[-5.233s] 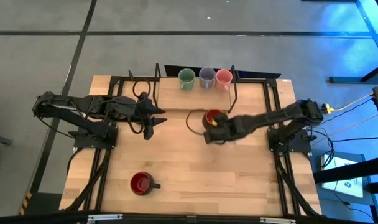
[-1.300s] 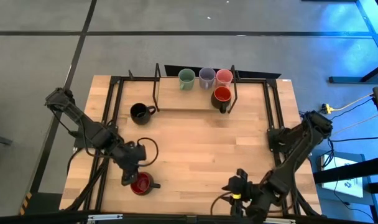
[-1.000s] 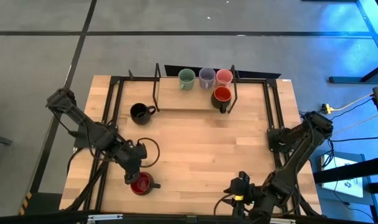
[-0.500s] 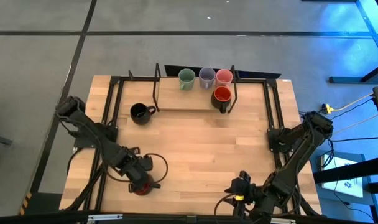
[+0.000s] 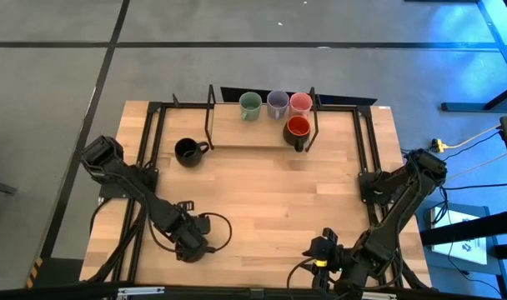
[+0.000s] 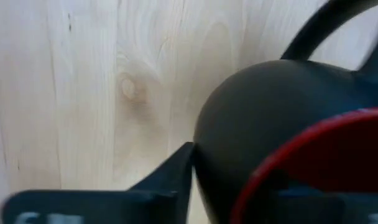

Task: Place coffee mugs
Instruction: Put the black red color mug on the shelf

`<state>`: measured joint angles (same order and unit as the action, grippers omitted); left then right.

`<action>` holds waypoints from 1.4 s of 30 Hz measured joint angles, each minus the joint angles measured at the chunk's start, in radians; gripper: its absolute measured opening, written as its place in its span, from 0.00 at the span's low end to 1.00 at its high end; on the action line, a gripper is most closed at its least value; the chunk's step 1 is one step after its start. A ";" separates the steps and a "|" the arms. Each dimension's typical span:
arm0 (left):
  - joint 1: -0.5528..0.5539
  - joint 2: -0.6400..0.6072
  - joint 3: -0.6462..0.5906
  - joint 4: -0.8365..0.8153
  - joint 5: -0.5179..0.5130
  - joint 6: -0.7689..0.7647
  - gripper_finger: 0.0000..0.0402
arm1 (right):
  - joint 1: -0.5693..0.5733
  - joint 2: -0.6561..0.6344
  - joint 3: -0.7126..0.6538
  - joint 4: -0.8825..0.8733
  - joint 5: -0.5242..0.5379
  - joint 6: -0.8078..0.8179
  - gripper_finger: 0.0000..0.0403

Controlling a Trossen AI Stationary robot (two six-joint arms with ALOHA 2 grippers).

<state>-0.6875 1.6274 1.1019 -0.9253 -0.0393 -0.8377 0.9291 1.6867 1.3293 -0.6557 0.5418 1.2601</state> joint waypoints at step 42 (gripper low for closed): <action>0.371 0.290 0.479 0.003 -0.017 0.804 0.04 | 0.000 0.073 0.000 0.001 0.174 -0.028 0.53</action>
<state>-0.3167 1.9169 1.5812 -0.9222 -0.0565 -0.0333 0.9291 1.7599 1.3296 -0.6552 0.7155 1.2320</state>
